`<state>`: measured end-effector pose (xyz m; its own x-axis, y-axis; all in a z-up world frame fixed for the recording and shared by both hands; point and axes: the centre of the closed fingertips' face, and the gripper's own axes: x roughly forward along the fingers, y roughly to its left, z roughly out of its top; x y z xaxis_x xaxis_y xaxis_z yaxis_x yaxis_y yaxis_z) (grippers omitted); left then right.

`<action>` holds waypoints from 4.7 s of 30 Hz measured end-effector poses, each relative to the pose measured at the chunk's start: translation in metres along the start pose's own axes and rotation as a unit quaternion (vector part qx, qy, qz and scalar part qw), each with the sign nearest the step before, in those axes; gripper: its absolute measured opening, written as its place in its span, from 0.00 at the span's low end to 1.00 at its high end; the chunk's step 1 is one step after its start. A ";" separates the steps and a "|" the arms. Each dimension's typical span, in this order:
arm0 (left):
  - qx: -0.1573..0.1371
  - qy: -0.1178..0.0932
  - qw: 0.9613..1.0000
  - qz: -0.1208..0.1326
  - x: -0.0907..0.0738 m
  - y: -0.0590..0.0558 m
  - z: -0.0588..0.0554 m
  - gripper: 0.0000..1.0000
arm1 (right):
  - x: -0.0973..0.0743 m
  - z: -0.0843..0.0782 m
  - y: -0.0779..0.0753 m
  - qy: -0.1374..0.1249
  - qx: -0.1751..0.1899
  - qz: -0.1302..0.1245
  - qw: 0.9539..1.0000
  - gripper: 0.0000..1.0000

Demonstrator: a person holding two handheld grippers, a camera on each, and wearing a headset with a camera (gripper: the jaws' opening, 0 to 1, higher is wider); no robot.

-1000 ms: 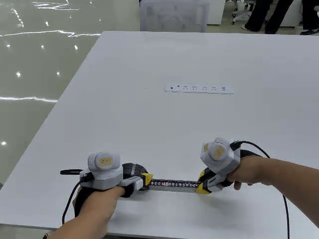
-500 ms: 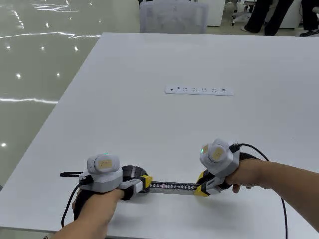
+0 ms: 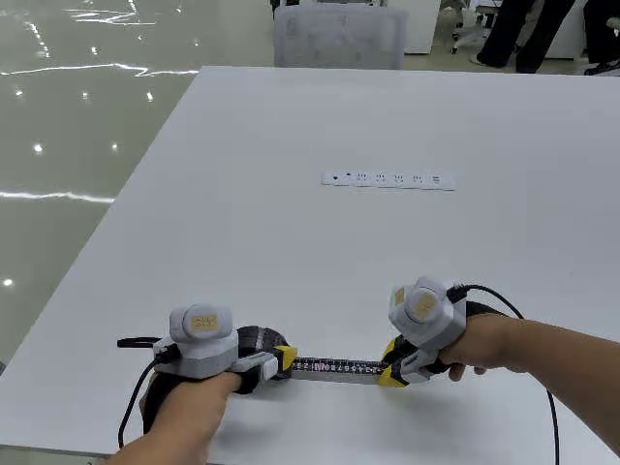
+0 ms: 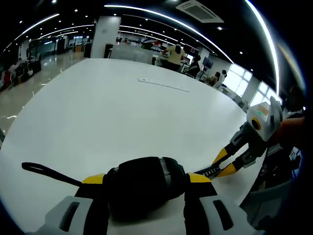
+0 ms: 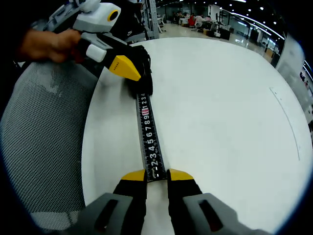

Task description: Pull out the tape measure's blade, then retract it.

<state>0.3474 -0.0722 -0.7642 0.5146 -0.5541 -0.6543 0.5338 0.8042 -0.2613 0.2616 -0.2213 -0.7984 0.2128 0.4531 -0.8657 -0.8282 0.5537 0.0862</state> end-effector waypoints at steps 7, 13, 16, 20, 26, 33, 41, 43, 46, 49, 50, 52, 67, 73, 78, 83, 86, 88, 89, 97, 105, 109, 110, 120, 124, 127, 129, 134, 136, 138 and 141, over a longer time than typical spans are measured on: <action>0.000 0.000 1.000 -0.002 0.000 0.000 0.000 0.58 | 0.002 0.003 0.000 0.001 -0.008 0.000 1.000 0.14; 0.002 0.000 1.000 -0.002 0.000 0.000 0.000 0.58 | 0.003 0.005 0.000 -0.003 -0.002 -0.001 1.000 0.14; 0.003 -0.003 1.000 0.000 0.000 0.000 0.000 0.59 | 0.004 0.007 0.001 -0.003 0.000 -0.001 1.000 0.14; -0.007 -0.002 1.000 0.001 0.000 0.000 -0.001 0.60 | 0.004 0.007 0.001 -0.002 -0.001 -0.002 1.000 0.14; -0.035 -0.003 0.999 0.006 0.004 0.000 -0.005 0.63 | 0.004 0.007 0.000 -0.006 0.005 -0.002 1.000 0.14; 0.016 -0.011 0.999 0.040 0.003 0.000 -0.002 0.66 | 0.004 0.008 0.000 -0.008 0.005 -0.002 1.000 0.14; 0.033 -0.002 0.997 0.063 0.003 -0.002 -0.001 0.63 | 0.005 0.008 0.000 -0.012 0.011 -0.004 1.000 0.14; 0.036 -0.001 0.997 0.067 0.003 -0.002 -0.001 0.63 | 0.004 0.008 0.000 -0.011 0.011 -0.005 1.000 0.14; 0.040 -0.001 0.997 0.072 0.004 -0.001 -0.002 0.63 | 0.004 0.008 0.000 -0.010 0.011 -0.007 1.000 0.14; 0.048 -0.002 0.996 0.070 0.005 -0.001 -0.002 0.63 | 0.005 0.008 -0.001 -0.012 0.012 -0.010 1.000 0.14; 0.054 -0.001 0.996 0.070 0.005 -0.001 -0.002 0.63 | 0.005 0.008 -0.001 -0.013 0.013 -0.010 1.000 0.14; 0.054 0.006 0.996 0.071 0.004 -0.001 -0.001 0.62 | 0.005 0.008 -0.001 -0.014 0.013 -0.011 1.000 0.14; 0.040 0.009 0.998 0.040 0.002 0.001 -0.002 0.60 | 0.006 0.011 0.002 -0.019 0.008 -0.009 1.000 0.14; 0.040 0.010 0.998 0.038 0.001 0.001 -0.003 0.60 | 0.010 0.017 0.004 -0.022 0.004 -0.006 1.000 0.14; 0.040 0.009 0.998 0.037 0.002 0.001 -0.003 0.60 | 0.012 0.020 0.004 -0.024 0.005 -0.005 1.000 0.14; 0.039 0.009 0.999 0.036 0.002 0.001 -0.002 0.60 | 0.012 0.021 0.004 -0.028 0.011 -0.004 1.000 0.14; 0.039 0.009 0.999 0.036 0.001 0.000 -0.002 0.60 | 0.012 0.021 0.004 -0.031 0.013 -0.003 0.999 0.14; 0.039 0.009 0.999 0.036 0.001 0.000 -0.002 0.60 | 0.012 0.022 0.004 -0.031 0.011 -0.003 0.999 0.14; 0.039 0.009 0.999 0.036 0.001 0.000 -0.002 0.60 | 0.012 0.023 0.005 -0.031 0.011 -0.003 0.999 0.14; 0.039 0.008 0.999 0.035 0.001 0.000 -0.002 0.60 | 0.015 0.027 0.005 -0.033 0.011 -0.003 0.999 0.14; 0.038 0.008 0.999 0.035 0.001 0.000 -0.002 0.60 | 0.018 0.032 0.006 -0.039 0.014 -0.002 0.999 0.14; 0.037 0.008 0.999 0.035 0.001 0.000 -0.002 0.60 | 0.019 0.035 0.006 -0.042 0.014 -0.003 0.999 0.14; 0.037 0.008 0.999 0.035 0.001 0.000 -0.002 0.60 | 0.020 0.035 0.006 -0.042 0.015 -0.003 0.999 0.14; 0.036 0.007 0.999 0.034 0.001 0.000 -0.002 0.60 | 0.023 0.041 0.009 -0.055 0.007 0.001 0.998 0.14; 0.036 0.007 0.999 0.034 0.001 0.000 -0.002 0.60 | 0.024 0.043 0.009 -0.057 0.006 0.002 0.998 0.14; 0.036 0.007 0.999 0.034 0.001 0.000 -0.002 0.60 | 0.025 0.045 0.009 -0.058 0.007 0.001 0.998 0.14; 0.036 0.007 0.999 0.034 0.001 0.000 -0.002 0.60 | 0.026 0.046 0.010 -0.060 0.007 0.001 0.998 0.14; 0.035 0.006 0.999 0.033 0.001 0.000 -0.002 0.60 | 0.027 0.049 0.010 -0.066 0.009 0.002 0.998 0.14; 0.034 0.006 0.999 0.034 0.001 0.000 -0.002 0.60 | 0.028 0.049 0.010 -0.067 0.010 0.002 0.998 0.14; 0.034 0.006 0.999 0.033 0.001 0.000 -0.002 0.60 | 0.028 0.050 0.010 -0.066 0.009 0.001 0.998 0.14; 0.034 0.005 0.999 0.034 0.001 0.000 -0.002 0.60 | 0.028 0.051 0.010 -0.066 0.008 0.000 0.998 0.14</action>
<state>0.3467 -0.0723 -0.7664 0.5438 -0.4968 -0.6764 0.5433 0.8227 -0.1674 0.2855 -0.1670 -0.7970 0.2798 0.5415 -0.7928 -0.8203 0.5639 0.0957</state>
